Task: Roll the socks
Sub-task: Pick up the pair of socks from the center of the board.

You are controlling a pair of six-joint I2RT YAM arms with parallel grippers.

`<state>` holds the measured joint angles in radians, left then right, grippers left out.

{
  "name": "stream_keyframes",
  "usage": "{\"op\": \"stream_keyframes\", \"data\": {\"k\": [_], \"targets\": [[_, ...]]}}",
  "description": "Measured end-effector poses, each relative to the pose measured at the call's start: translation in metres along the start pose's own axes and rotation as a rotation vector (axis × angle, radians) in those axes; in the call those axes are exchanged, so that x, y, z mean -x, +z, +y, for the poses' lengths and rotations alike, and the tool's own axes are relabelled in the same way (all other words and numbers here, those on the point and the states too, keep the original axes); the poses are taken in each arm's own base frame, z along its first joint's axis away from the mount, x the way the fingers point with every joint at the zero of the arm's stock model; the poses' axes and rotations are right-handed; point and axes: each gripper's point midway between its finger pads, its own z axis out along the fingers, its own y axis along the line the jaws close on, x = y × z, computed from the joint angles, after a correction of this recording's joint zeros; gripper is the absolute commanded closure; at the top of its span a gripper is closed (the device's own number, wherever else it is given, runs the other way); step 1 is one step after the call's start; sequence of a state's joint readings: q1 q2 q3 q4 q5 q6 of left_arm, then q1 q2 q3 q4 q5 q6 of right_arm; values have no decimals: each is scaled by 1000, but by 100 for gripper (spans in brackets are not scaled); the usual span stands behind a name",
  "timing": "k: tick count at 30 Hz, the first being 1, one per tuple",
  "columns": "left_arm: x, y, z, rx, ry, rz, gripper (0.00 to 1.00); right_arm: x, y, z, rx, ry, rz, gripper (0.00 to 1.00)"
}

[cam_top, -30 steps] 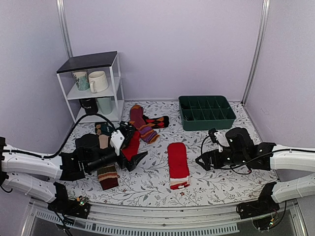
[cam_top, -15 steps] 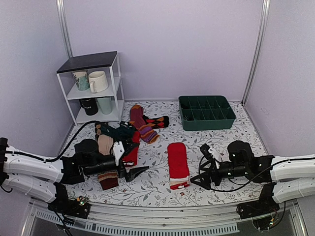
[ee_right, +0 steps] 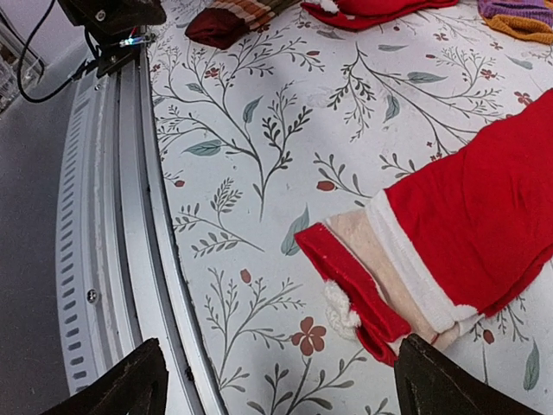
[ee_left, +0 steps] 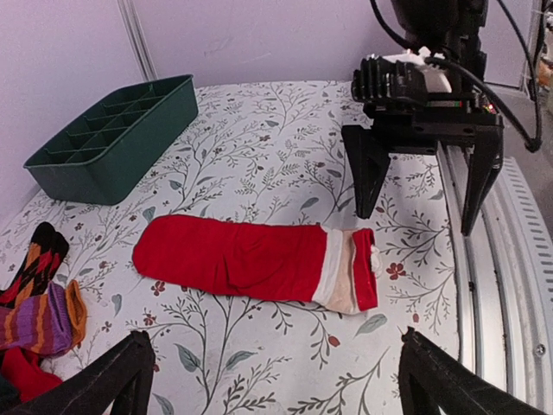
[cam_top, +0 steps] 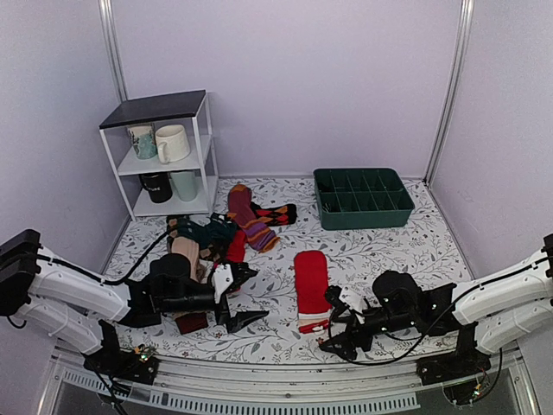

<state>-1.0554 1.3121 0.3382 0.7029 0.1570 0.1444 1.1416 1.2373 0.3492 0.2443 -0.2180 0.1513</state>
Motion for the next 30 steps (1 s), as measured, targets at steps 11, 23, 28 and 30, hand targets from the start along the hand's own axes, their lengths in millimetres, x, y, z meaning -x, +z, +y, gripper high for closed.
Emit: {"op": "stream_keyframes", "data": {"k": [11,23,28,30], "targets": [[-13,10,-8,-45,-27,16,6,11,8,-8,-92,-97,-36,12],[-13,15,-15,-85,-23,-14,8,3,23,-8,-74,-124,-4,60],[-14,17,-18,-102,-27,-11,8,6,23,-10,-76,-124,-14,41],[-14,17,-19,-108,-27,-12,8,7,22,-12,-80,-124,-16,38]]}}
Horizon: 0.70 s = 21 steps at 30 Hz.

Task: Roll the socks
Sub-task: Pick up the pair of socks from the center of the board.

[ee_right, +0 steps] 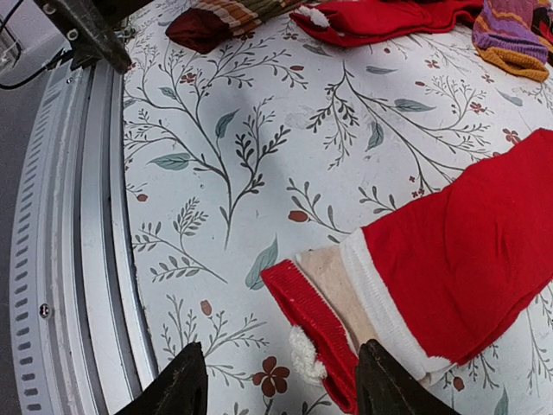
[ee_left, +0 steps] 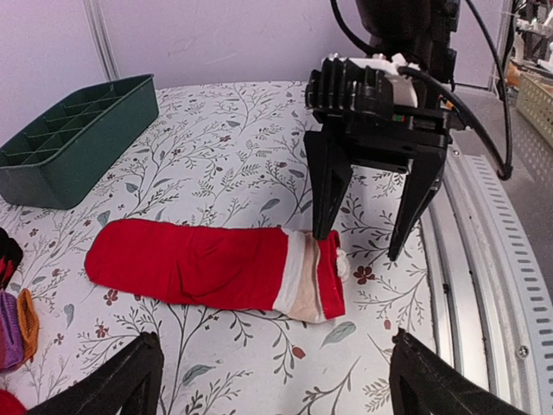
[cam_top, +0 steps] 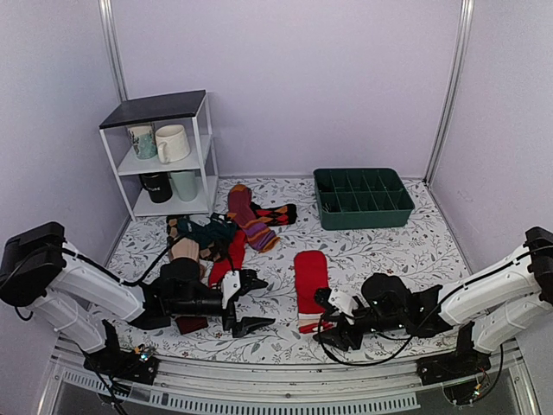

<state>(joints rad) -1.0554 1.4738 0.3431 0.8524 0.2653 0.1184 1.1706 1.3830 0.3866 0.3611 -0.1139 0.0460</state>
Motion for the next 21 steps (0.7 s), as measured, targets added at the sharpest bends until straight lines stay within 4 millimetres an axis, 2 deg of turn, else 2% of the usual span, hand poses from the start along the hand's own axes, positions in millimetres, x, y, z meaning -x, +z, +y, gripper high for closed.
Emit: {"op": "stream_keyframes", "data": {"k": [10,21], "targets": [[4,8,-6,-48,0,-8,10,7,-5,-17,-1,19,-24,38],[3,9,-7,-61,-1,-3,11,-18,8,-14,56,50,61,38]]}}
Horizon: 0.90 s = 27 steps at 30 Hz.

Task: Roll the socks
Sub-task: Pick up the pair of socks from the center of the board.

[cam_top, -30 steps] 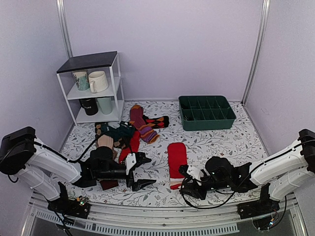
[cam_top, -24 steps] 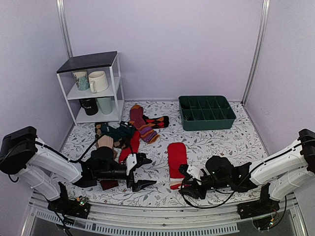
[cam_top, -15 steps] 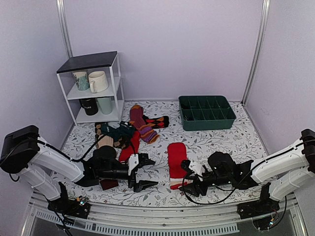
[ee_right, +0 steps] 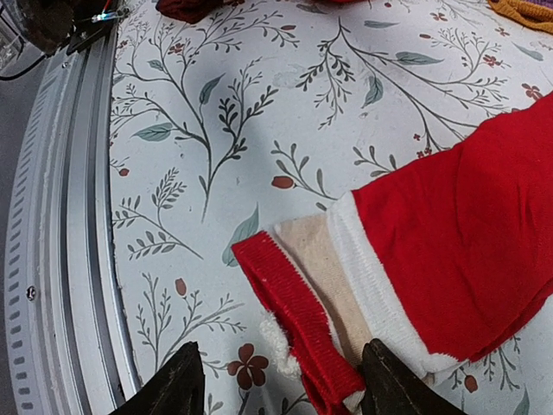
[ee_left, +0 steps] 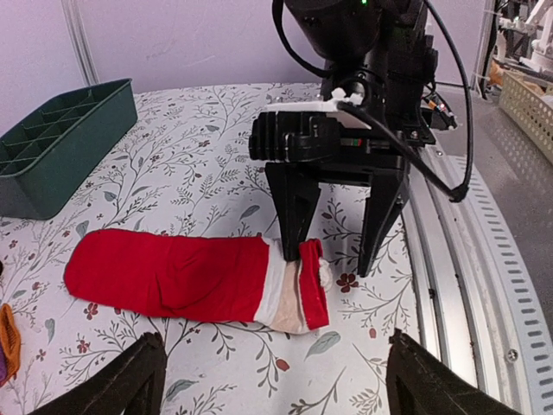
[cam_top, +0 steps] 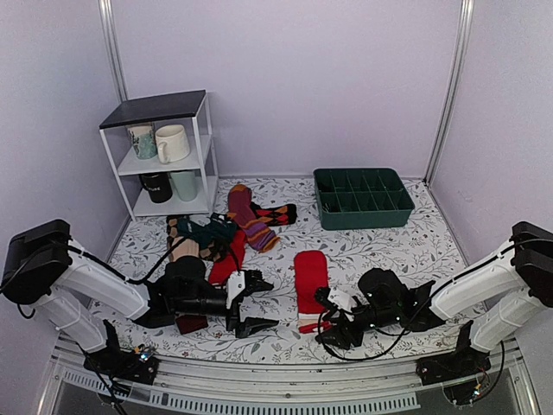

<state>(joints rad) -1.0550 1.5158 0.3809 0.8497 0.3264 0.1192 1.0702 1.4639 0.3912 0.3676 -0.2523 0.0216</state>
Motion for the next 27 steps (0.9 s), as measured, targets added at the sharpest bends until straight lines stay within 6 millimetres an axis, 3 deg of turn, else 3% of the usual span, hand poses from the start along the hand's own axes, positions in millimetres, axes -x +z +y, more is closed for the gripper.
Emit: {"op": "stream_keyframes", "data": {"k": [11,16,22,24,27], "targets": [[0,0,0,-1,0,0,16,1,2,-3,-11,50,6,51],[2,-1,0,-1,2,-6,16,-2,2,-6,-29,115,12,67],[6,-2,0,2,5,-16,15,-11,1,-13,-73,194,25,66],[6,-2,0,1,6,-16,14,-11,0,-15,-84,211,23,59],[6,-2,-2,-13,10,-18,14,-10,0,-17,-94,232,17,57]]}}
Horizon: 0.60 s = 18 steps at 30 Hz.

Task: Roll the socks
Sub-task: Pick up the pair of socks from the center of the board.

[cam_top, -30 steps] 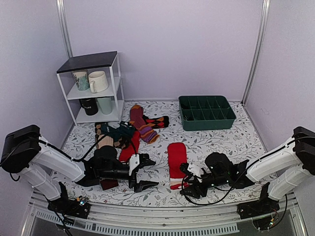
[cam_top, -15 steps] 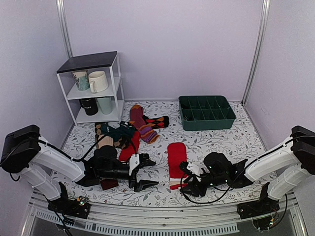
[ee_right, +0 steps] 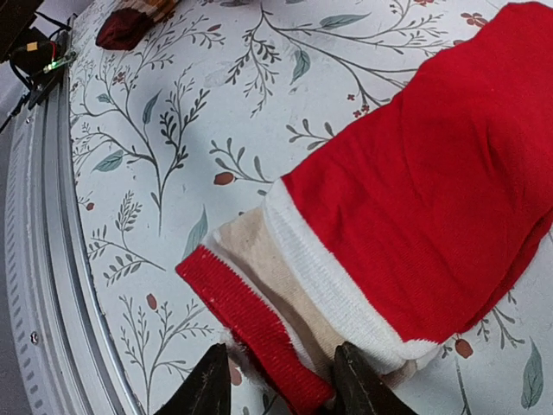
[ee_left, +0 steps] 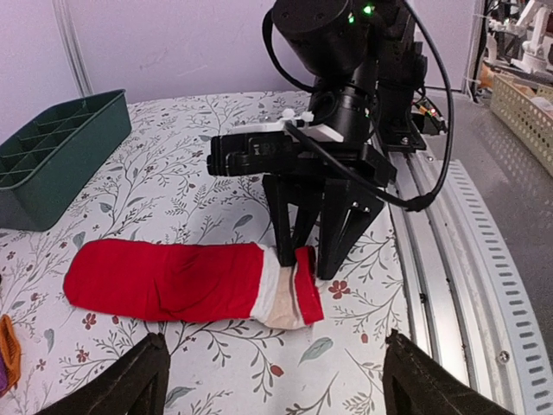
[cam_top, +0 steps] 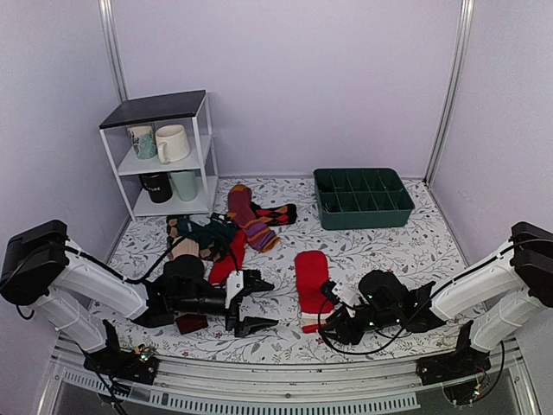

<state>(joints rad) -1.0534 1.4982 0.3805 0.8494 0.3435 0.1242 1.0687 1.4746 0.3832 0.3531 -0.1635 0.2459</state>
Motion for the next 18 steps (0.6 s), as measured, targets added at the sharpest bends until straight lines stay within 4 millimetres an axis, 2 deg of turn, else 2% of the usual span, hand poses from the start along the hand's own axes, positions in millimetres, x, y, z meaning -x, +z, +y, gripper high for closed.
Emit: {"op": "stream_keyframes", "data": {"k": [6,13,18], "targets": [[-2,2,-7,-42,-3,1,14,1,0,-3,-15,17,-4,69],[-3,5,-8,-56,-2,5,18,2,7,-4,-28,30,1,98],[-2,4,-20,-123,50,-7,23,9,13,-4,-52,88,54,100]]}}
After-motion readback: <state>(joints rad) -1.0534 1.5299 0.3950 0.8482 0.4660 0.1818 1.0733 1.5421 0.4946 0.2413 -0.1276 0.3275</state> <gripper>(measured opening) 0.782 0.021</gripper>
